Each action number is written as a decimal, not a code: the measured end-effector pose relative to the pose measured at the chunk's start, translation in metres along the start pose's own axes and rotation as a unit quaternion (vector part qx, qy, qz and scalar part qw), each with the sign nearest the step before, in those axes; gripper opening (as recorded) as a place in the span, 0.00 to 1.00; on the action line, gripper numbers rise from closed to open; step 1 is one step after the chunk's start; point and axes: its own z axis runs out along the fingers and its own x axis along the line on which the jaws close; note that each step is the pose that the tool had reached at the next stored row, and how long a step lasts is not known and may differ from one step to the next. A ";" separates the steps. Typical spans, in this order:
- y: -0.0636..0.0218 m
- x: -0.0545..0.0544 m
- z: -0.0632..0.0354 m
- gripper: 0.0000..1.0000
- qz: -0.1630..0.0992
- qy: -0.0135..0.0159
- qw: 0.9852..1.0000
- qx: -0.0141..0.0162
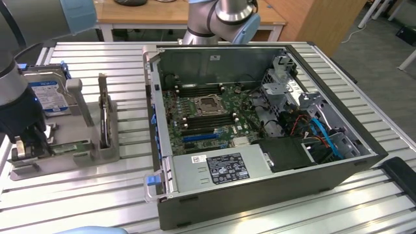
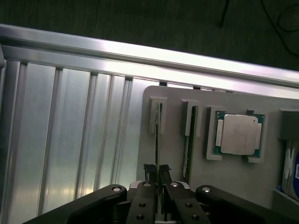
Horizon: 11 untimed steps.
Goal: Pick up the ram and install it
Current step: 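Pick up the ram and move it above insertion slot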
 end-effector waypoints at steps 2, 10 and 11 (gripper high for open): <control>0.0002 0.000 -0.0045 0.14 0.000 -0.001 1.000 0.000; 0.0008 -0.001 -0.0255 0.13 0.000 -0.004 1.000 0.000; 0.0009 -0.001 -0.0284 0.13 0.000 -0.004 1.000 0.000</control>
